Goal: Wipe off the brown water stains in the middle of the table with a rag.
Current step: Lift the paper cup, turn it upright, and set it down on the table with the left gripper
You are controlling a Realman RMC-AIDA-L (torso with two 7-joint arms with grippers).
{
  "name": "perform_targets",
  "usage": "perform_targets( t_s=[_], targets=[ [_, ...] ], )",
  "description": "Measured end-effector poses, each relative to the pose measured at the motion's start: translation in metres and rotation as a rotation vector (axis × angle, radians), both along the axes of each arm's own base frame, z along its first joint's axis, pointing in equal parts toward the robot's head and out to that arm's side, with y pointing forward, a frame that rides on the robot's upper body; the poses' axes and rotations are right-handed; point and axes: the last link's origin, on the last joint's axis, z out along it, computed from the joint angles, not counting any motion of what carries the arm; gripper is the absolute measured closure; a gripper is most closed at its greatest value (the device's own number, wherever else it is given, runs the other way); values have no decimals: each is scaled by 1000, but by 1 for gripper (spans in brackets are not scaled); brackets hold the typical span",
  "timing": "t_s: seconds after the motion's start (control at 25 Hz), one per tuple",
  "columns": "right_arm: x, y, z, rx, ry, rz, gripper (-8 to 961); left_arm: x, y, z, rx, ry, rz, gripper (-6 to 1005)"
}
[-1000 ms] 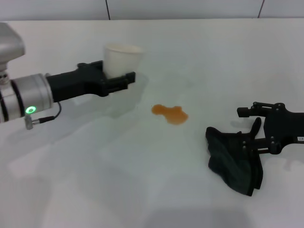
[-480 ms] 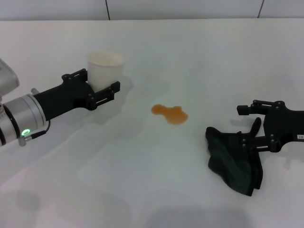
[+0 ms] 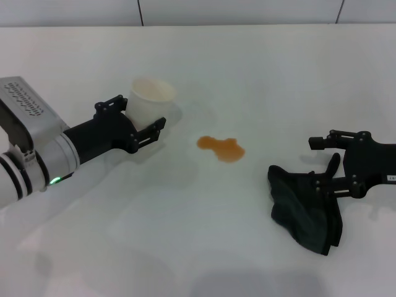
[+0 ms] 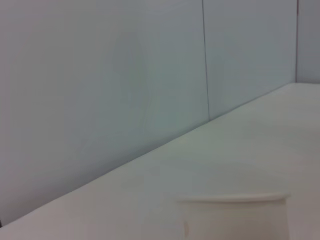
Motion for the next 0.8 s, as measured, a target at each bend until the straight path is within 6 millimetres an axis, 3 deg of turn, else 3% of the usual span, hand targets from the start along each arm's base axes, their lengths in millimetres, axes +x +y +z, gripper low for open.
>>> perform_targets(
  t_s=[0.48, 0.8],
  targets=[
    [-1, 1, 0, 0, 2, 2, 83, 7, 0, -6, 19, -56, 20, 310],
    [-1, 1, 0, -1, 3, 1, 83, -5, -12, -8, 11, -52, 54, 310]
  ],
)
